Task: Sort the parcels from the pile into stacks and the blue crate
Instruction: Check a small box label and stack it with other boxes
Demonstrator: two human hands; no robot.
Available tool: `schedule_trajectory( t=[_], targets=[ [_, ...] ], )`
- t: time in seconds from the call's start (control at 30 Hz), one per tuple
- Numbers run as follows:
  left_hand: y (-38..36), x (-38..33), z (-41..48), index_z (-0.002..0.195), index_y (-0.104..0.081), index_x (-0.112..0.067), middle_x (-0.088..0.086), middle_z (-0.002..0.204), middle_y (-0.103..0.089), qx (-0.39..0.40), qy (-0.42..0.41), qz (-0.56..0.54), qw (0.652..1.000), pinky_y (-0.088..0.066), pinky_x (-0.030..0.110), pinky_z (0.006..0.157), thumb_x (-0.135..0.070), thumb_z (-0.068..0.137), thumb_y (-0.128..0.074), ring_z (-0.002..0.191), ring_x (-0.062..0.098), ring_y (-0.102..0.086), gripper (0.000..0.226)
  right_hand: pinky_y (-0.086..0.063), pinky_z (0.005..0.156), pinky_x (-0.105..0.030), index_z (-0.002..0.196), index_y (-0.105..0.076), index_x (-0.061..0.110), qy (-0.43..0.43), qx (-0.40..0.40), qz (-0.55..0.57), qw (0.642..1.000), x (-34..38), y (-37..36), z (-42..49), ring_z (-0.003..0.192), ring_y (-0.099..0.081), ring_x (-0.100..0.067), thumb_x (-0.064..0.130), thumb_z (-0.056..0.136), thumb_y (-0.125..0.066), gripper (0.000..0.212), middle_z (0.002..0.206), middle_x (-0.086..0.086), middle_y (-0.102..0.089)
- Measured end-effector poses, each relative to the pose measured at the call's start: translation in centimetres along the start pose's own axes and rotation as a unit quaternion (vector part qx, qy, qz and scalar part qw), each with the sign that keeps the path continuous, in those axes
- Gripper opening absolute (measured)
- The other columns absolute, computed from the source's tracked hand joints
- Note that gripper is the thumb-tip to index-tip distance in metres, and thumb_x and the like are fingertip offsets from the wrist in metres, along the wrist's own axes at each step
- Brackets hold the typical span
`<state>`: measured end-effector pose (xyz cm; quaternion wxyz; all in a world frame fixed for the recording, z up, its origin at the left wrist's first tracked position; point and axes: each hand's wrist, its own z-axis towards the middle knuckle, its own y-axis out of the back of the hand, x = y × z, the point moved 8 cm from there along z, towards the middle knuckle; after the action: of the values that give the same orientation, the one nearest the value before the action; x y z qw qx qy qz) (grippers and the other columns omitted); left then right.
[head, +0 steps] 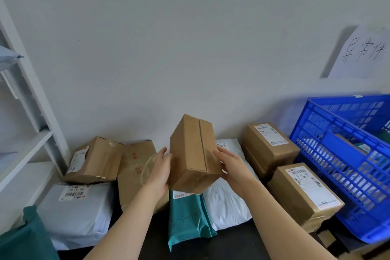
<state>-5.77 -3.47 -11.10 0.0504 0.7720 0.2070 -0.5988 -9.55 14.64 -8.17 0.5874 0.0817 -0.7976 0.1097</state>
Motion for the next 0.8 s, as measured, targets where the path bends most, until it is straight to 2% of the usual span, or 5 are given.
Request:
schedule_trajectory(
  t=[0.07,0.17,0.3,0.53,0.8],
  targets=[
    [-1.6,-0.2,-0.3,0.134,-0.051,-0.026,0.005,0.124,-0.061,0.032,0.012,0.025,0.999,-0.051,0.033,0.073,-0.054,0.094,-0.047,0.101,0.018,-0.060,0.050,-0.043,0.096,-0.037,0.139,-0.048,0.020,0.001,-0.020,0.021,1.000,0.2,0.3,-0.2,0.117,-0.051,-0.020,0.027,0.102,-0.045,0.038,0.118,0.007,-0.055],
    [-3.6,0.9,-0.8,0.131,-0.051,-0.029,0.007,0.122,-0.061,0.109,0.100,-0.006,0.989,-0.048,0.051,0.094,-0.080,0.058,-0.064,0.113,0.028,-0.057,0.090,-0.038,0.098,-0.036,0.128,-0.056,0.028,0.022,-0.040,0.015,0.999,0.8,1.0,-0.3,0.118,-0.050,-0.016,0.026,0.104,-0.038,0.030,0.124,0.007,-0.058],
    [-4.9,2.0,-0.2,0.122,-0.061,-0.023,0.012,0.109,-0.071,0.141,0.132,-0.120,0.974,-0.047,0.053,0.093,-0.056,0.072,-0.071,0.105,0.033,-0.061,0.060,-0.034,0.103,-0.036,0.102,-0.065,0.042,0.062,-0.033,-0.056,0.996,2.3,1.4,-0.6,0.127,-0.044,-0.016,0.024,0.102,-0.046,0.027,0.134,0.009,-0.054],
    [-8.4,2.8,0.5,0.125,-0.064,-0.015,0.020,0.116,-0.066,0.199,0.133,-0.286,0.928,-0.045,0.047,0.092,-0.044,0.071,-0.071,0.097,0.036,-0.063,0.062,-0.039,0.109,-0.038,0.150,-0.027,0.030,0.007,-0.051,-0.151,0.987,2.6,5.3,1.1,0.132,-0.044,-0.023,0.057,0.074,-0.073,0.093,0.148,0.003,-0.040],
    [-14.7,0.2,3.8,0.141,-0.041,-0.024,0.012,0.127,-0.062,0.104,0.050,-0.159,0.980,-0.047,0.045,0.095,-0.032,0.096,-0.052,0.109,0.027,-0.061,0.047,-0.051,0.096,-0.036,0.134,-0.049,0.025,0.065,-0.058,-0.105,0.991,5.4,12.4,4.5,0.108,-0.061,-0.015,0.043,0.076,-0.078,0.067,0.125,0.004,-0.062]
  ],
)
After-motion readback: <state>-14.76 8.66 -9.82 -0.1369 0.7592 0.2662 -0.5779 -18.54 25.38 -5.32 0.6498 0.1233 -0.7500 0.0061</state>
